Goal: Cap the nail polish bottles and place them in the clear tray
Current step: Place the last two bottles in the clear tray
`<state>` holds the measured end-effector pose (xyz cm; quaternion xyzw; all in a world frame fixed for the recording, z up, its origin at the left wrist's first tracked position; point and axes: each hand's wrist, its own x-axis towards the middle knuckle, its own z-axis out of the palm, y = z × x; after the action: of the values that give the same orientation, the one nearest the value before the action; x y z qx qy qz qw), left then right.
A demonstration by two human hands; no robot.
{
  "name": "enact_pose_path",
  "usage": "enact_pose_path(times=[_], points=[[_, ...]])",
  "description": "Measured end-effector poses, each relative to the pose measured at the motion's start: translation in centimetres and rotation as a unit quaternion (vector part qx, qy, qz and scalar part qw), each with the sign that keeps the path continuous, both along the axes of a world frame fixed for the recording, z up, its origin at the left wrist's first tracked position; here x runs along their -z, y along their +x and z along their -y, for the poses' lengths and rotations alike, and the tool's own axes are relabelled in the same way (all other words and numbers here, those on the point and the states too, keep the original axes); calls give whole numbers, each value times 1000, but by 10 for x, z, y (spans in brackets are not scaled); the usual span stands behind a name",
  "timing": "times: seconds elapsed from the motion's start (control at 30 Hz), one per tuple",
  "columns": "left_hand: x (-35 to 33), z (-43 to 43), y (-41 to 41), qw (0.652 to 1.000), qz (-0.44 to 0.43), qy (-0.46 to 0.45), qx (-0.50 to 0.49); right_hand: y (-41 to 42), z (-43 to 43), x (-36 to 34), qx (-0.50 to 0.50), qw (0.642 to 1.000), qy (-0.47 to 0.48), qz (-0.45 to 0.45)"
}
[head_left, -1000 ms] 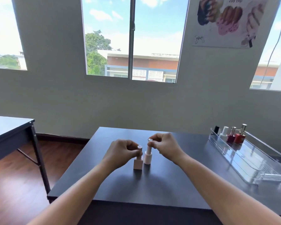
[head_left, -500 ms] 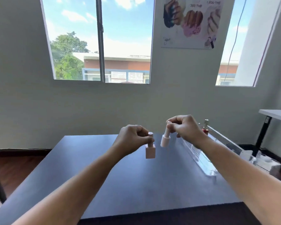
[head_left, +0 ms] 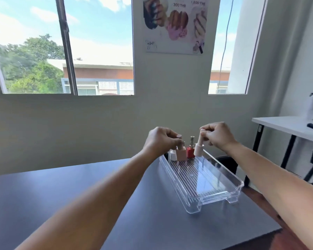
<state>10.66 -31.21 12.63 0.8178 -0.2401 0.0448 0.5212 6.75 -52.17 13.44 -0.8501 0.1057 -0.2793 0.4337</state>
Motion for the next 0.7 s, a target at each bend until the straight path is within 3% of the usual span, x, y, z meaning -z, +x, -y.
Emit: enact_pose_path(times=[0.37,0.7], points=[[42,77,50,996,-34,72,-31,54,37,50,10,998,-46,-46],[58,87,70,994,-30,91,-46,70,40,65,2,996,-65,-56]])
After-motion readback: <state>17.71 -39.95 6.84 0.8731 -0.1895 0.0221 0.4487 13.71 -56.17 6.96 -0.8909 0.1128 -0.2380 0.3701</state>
